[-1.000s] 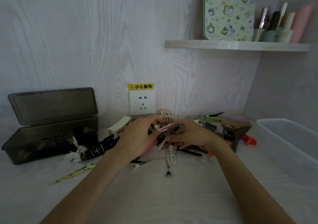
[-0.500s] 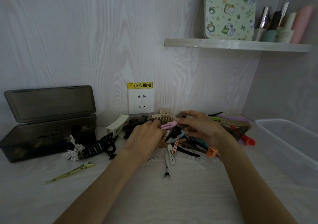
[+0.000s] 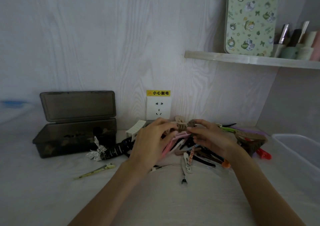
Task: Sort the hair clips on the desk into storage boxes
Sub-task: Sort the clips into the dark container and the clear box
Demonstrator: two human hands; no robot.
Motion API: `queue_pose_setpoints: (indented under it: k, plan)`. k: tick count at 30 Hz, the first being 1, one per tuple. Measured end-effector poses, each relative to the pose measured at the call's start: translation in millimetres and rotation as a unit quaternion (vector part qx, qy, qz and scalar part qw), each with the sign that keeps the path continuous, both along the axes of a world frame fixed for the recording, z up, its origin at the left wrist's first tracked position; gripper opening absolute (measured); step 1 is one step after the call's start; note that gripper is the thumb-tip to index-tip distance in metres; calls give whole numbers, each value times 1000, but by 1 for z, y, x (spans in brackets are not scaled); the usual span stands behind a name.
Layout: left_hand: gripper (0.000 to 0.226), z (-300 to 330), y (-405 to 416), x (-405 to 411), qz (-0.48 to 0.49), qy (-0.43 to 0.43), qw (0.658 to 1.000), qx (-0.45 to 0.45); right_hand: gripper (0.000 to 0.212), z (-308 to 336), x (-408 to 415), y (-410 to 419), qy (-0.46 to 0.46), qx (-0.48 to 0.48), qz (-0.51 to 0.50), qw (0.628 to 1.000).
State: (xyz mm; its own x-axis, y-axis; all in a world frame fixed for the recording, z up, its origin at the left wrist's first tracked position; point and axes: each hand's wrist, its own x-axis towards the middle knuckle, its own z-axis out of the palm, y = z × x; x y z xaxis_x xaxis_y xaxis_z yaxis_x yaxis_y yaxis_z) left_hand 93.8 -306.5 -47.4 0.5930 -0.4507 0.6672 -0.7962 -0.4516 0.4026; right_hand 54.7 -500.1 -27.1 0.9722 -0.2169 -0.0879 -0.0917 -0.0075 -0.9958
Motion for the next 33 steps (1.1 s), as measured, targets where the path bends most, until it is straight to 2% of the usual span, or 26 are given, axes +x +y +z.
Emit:
queue_pose_setpoints:
  k: [3,5,9,12,14,17,20,23,25,29,31,33]
  plan:
    - [18,4,23,2,-24,60,994,-90,34,0,-2,9,0,-31,11,999]
    - [15,10,45,5,-14,61,988,-141,33,0,-4,15,-8,-42,16,999]
    - [18,17,115,25,150,-17,977,-149,32,10,-4,45,-36,-50,67,996]
    - [20,12,149,35,297,-24,945,-132,30,18,5,88,-55,-75,128,987]
    - [20,8,157,38,341,-11,932,-125,29,24,18,123,-75,-100,153,980]
    - [20,1,158,37,348,12,930,-115,31,25,47,171,-145,-159,136,967]
    - [21,-3,157,37,365,55,924,-105,37,18,70,203,-231,-294,73,925]
    - [24,-8,158,42,356,46,930,-82,48,9,77,209,-228,-363,83,900]
    - [24,-10,161,50,346,19,936,-59,44,7,72,201,-231,-381,80,892]
    - [24,-4,156,49,350,-7,935,-56,23,0,56,162,-269,-428,29,862]
    - [22,2,143,39,334,-28,940,-64,22,-4,50,131,-272,-471,-14,839]
    - [22,5,125,29,299,-45,952,-50,26,-11,49,96,-231,-521,-25,821]
